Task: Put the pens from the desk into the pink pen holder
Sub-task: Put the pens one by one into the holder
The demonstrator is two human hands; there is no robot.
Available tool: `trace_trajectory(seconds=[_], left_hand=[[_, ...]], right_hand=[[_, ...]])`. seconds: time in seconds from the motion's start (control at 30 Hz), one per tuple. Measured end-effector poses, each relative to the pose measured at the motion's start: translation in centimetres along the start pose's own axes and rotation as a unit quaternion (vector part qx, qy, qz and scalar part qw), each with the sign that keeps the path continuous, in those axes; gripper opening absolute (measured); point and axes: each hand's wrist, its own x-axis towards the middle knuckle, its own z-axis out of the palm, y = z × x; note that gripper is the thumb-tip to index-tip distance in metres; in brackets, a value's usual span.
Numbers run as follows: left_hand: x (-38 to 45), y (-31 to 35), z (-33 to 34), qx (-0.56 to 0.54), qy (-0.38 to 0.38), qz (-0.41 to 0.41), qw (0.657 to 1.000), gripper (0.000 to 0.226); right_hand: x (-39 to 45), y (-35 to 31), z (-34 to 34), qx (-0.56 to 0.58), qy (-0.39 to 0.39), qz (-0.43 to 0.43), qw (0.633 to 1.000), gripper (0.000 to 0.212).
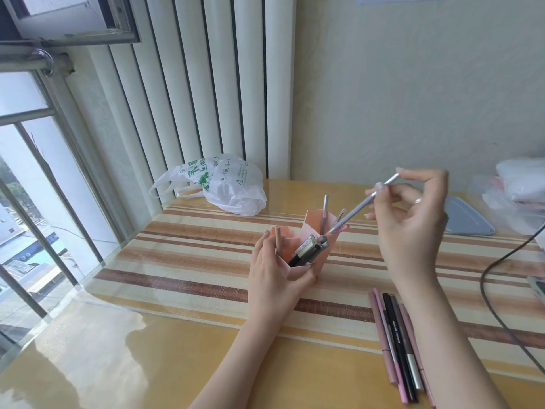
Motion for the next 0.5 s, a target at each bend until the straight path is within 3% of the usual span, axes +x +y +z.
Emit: trace_trajectory(seconds=[0.2,0.37,0.5], left_hand=[[0.0,0.1,-0.1,-0.004,0.003,0.002,1.0,0.05],[0.0,0.1,-0.2,-0.007,0.004,0.005,1.0,0.047],[0.0,-0.3,0.0,-0.004,-0.002,-0.009,1.0,0.045]], right_hand=[[-1.3,1.8,0.9,-0.106,-0.217,0.026,0.97,0.016],[-0.7,1.4,0.4,-0.117,-0.226,0.023,0.967,0.015],[0.4,1.1,-1.0,-0.091,-0.204,0.111,0.968,0.012]])
